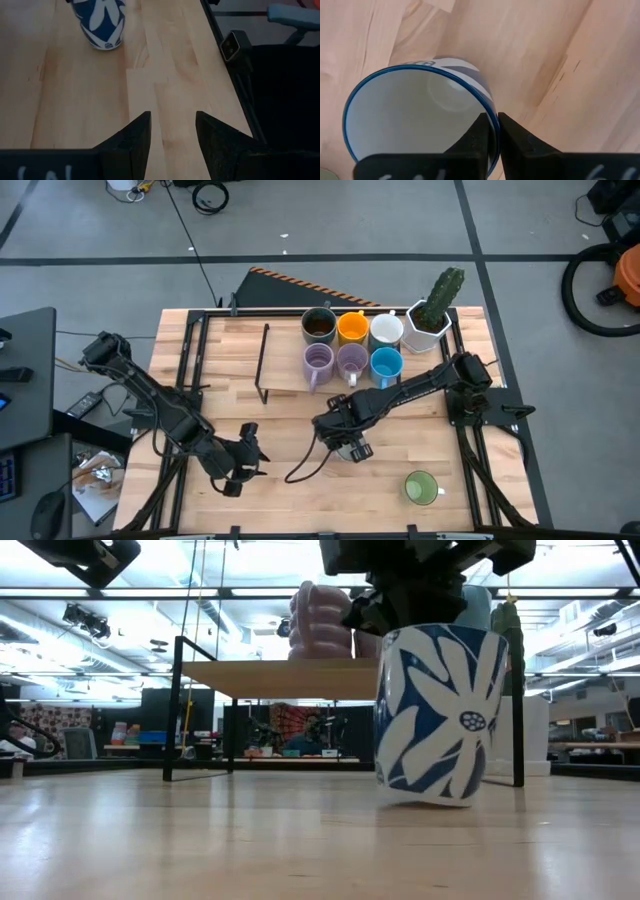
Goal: Place coffee mugs
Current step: Put the blue patterned mug on the shelf
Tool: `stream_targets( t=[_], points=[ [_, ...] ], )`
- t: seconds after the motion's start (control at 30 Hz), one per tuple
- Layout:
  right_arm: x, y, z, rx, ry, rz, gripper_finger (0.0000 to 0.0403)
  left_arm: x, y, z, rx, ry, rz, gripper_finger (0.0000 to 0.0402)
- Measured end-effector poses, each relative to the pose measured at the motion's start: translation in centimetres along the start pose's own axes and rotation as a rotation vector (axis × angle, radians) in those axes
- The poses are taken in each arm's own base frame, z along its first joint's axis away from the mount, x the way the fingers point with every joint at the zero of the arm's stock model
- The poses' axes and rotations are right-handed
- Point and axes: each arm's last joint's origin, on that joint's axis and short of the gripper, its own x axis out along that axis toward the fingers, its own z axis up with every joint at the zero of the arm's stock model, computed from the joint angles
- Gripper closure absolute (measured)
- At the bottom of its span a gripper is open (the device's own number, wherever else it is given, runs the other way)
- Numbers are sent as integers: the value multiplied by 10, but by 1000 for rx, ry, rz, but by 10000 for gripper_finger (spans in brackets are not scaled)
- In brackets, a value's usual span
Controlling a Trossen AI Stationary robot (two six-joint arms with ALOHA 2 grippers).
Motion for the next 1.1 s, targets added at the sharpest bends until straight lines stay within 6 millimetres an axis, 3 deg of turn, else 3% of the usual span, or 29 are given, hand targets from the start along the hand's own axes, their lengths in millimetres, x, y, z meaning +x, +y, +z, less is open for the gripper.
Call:
stream_targets(
  t=[0.23, 0.43, 0.63, 0.93, 1.1],
  points=[
    [2, -1, -2, 15, 5, 0, 358, 1, -1, 2, 12, -23, -1, 239],
    [0, -2, 1, 18, -11, -11, 304, 1, 0, 3, 39, -46, 44, 239],
    [-19, 0, 3, 58, -18, -47, 246, 3, 6, 7, 34, -67, 72, 239],
    [-74, 39, -10, 97, -117, -190, 216, 33, 23, 30, 111, -36, 66, 239],
    [-85, 71, -25, 139, -164, -230, 216, 50, 26, 49, 269, 6, 100, 239]
  ],
)
